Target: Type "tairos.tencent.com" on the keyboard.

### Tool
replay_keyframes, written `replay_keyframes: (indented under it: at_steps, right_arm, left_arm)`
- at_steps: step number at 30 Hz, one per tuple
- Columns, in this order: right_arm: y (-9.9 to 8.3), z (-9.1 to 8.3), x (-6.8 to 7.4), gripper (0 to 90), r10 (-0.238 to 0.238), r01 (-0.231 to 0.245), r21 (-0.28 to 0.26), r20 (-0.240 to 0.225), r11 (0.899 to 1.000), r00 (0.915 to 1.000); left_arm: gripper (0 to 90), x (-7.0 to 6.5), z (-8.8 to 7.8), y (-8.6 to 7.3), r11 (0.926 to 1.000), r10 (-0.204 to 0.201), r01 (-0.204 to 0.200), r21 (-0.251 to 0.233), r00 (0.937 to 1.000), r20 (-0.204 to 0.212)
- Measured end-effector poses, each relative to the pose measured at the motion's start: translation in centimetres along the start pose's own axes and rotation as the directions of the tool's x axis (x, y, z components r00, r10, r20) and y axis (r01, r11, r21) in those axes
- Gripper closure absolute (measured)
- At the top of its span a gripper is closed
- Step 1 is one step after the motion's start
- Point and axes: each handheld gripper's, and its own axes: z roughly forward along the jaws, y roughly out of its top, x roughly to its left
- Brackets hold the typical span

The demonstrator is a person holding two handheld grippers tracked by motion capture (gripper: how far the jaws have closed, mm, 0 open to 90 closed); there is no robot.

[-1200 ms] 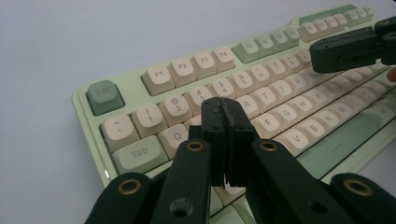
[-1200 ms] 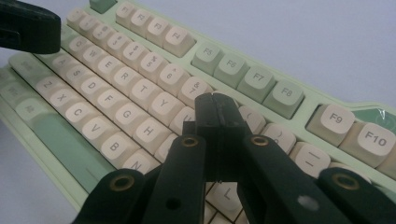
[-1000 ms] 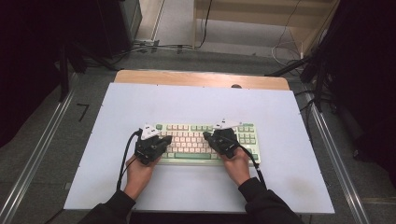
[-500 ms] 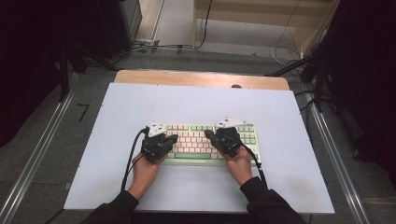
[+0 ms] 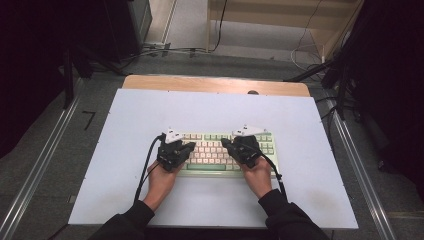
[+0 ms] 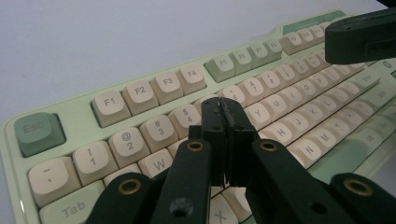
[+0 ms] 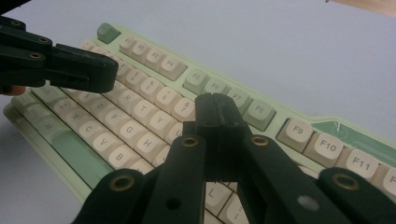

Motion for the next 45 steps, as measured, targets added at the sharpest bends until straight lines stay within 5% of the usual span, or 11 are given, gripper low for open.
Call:
replay_keyframes:
  at_steps: [45]
  right_arm:
    - [0.0, 0.0, 0.0, 87.2, 0.000, 0.000, 0.001, -0.002, 1.000, 1.0000]
  left_arm:
    - [89.8, -0.3, 1.4, -0.2, 0.9996, 0.004, -0.003, 0.030, 1.0000, -0.008]
